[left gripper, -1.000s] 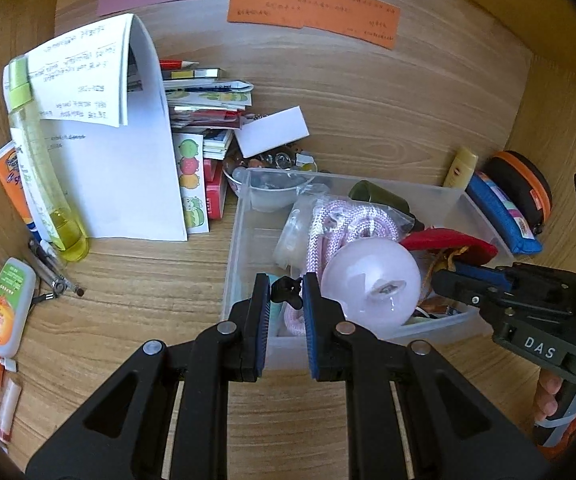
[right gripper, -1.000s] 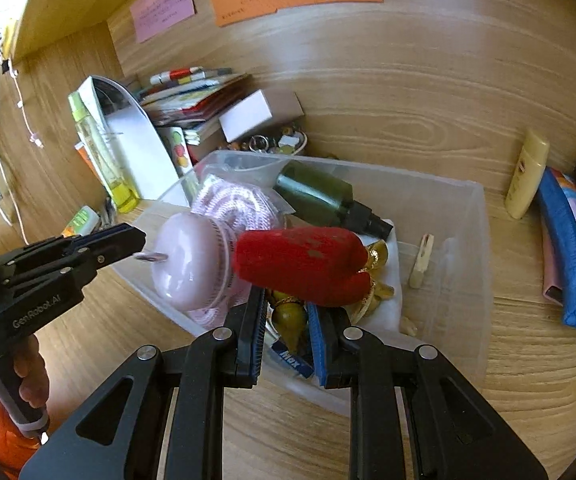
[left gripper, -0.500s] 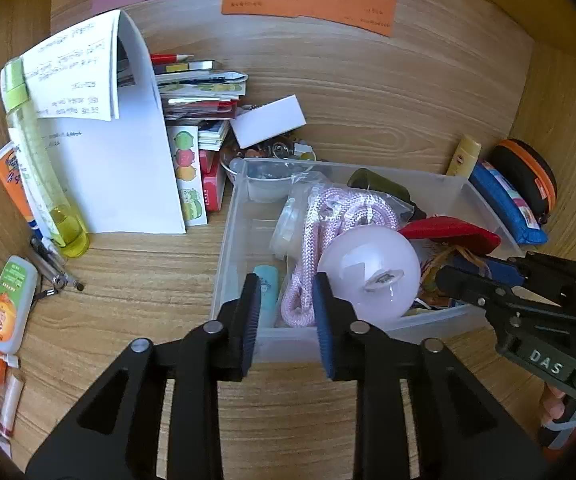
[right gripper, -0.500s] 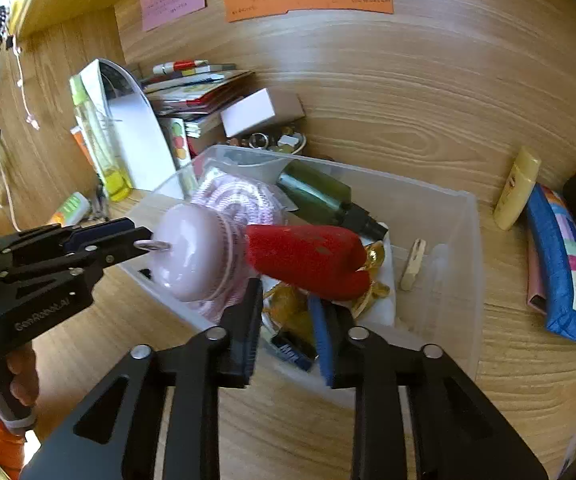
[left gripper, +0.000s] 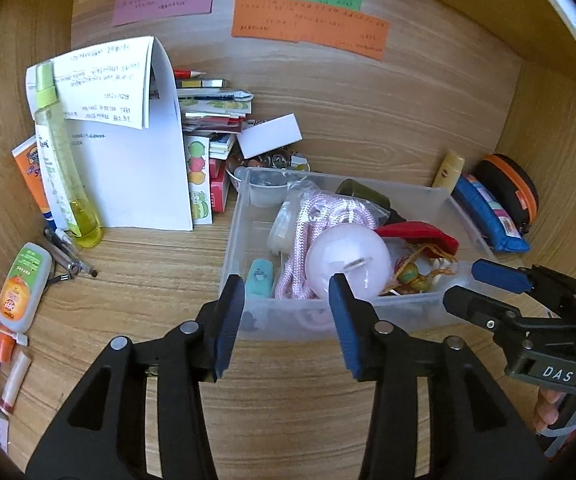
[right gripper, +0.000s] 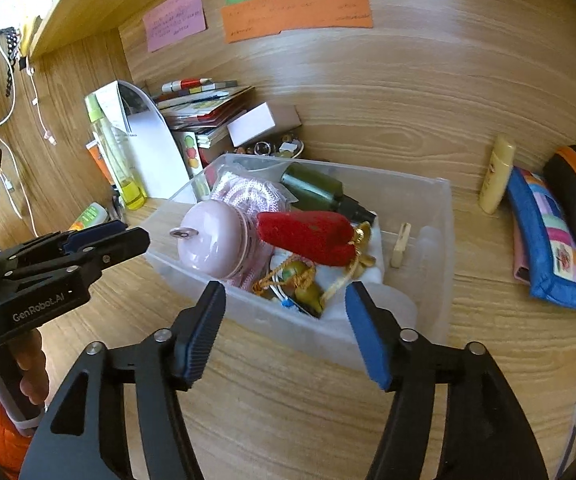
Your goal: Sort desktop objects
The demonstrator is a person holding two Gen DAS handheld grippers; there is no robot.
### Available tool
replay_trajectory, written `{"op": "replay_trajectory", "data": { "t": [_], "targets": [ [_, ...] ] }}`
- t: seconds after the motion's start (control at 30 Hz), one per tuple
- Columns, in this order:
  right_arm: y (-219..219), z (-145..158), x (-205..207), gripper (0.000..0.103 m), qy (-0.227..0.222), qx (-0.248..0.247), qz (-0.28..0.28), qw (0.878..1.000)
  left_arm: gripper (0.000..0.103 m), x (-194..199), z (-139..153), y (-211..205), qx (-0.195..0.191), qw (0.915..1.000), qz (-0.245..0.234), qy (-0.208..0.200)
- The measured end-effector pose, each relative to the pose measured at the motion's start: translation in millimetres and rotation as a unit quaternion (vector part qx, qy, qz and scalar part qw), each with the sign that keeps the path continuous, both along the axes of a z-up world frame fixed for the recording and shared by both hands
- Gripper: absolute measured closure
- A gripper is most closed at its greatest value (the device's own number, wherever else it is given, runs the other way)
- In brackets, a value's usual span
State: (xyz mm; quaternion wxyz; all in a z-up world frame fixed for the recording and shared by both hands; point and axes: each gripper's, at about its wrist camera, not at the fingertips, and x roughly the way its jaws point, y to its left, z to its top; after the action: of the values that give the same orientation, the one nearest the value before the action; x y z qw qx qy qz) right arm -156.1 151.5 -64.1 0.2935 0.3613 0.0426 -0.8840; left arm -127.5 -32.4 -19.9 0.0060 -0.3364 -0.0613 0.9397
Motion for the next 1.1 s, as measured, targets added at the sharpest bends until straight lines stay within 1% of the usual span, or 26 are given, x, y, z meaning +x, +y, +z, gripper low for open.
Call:
{"op": "replay_trajectory", "data": {
  "t": [0.07, 0.1, 0.13, 0.2, 0.27, 0.3, 0.4, 0.47, 0.5, 0.63, 0.7, 0.83, 0.93, 1.1],
  "targets": [
    [4, 2, 4, 0.039, 0.000, -0.002, -0.005, 1.000, 0.051, 6, 2, 2, -0.003, 1.0000, 0.001, 0.004],
    [7, 4, 7, 0.038, 0.001, -0.004, -0.008, 1.000, 0.046, 10, 4, 3, -0.006, 0.9999, 0.003, 0.008],
    [9, 5, 10, 0.035, 0.003, -0.005, -0.011, 1.000, 0.042, 13, 5, 4, -0.009, 0.9999, 0.004, 0.012],
    [15, 8, 17, 0.032, 0.008, -0.004, -0.019, 1.000, 0.038, 20, 7, 7, -0.014, 0.9997, 0.005, 0.017],
    [19, 11, 22, 0.026, 0.012, -0.005, -0.026, 1.000, 0.034, 27, 10, 10, -0.019, 0.9995, 0.004, 0.023],
    [23, 13, 27, 0.025, 0.017, -0.007, -0.032, 0.999, 0.030, 31, 11, 12, -0.023, 0.9994, 0.005, 0.026],
    [31, 19, 37, 0.023, 0.030, -0.008, -0.046, 0.998, 0.026, 42, 15, 17, -0.031, 0.9989, 0.003, 0.035],
    [37, 23, 45, 0.022, 0.039, -0.010, -0.053, 0.998, 0.017, 51, 18, 22, -0.036, 0.9985, 0.002, 0.042],
    [40, 26, 51, 0.022, 0.046, -0.009, -0.059, 0.997, 0.010, 55, 19, 24, -0.040, 0.9982, 0.003, 0.045],
    [46, 33, 68, 0.020, 0.068, 0.003, -0.074, 0.995, 0.006, 75, 26, 35, -0.059, 0.9959, -0.002, 0.068],
    [48, 37, 77, 0.017, 0.081, 0.009, -0.079, 0.994, 0.004, 84, 29, 40, -0.063, 0.9949, -0.003, 0.079],
    [54, 42, 94, 0.000, 0.105, 0.010, -0.090, 0.990, 0.004, 96, 33, 44, -0.062, 0.9940, -0.005, 0.090],
    [56, 45, 105, 0.000, 0.126, 0.014, -0.097, 0.987, 0.004, 102, 34, 45, -0.062, 0.9934, -0.004, 0.097],
    [56, 47, 112, 0.000, 0.133, 0.013, -0.095, 0.986, 0.004, 107, 33, 42, -0.061, 0.9926, 0.014, 0.104]
  ]
}}
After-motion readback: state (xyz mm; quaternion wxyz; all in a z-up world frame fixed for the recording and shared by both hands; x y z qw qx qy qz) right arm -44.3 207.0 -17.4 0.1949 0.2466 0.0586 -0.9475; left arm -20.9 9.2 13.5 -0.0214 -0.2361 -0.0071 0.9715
